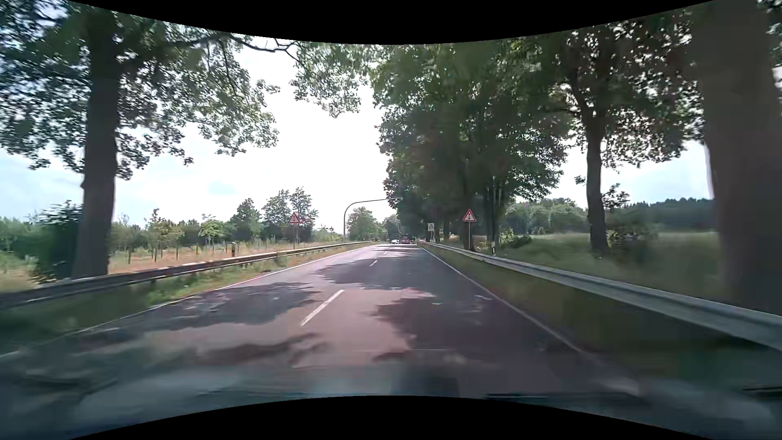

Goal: Follow the waypoints while adhering to traffic rules and regulations

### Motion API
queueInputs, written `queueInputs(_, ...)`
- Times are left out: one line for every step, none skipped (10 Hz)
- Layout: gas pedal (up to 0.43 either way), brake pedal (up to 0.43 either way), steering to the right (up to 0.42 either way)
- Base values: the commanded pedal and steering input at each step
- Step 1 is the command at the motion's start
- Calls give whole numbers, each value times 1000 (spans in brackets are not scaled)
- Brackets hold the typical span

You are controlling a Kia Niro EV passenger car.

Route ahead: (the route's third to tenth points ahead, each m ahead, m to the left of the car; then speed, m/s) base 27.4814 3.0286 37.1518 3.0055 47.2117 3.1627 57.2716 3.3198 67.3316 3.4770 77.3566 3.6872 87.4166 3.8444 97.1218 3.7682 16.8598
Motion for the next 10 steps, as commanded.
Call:
queueInputs(118, 0, -1)
queueInputs(118, 0, -1)
queueInputs(98, 0, -1)
queueInputs(79, 0, -1)
queueInputs(79, 0, -1)
queueInputs(59, 0, -1)
queueInputs(28, 0, -1)
queueInputs(20, 0, -1)
queueInputs(0, 0, -1)
queueInputs(0, 0, -1)
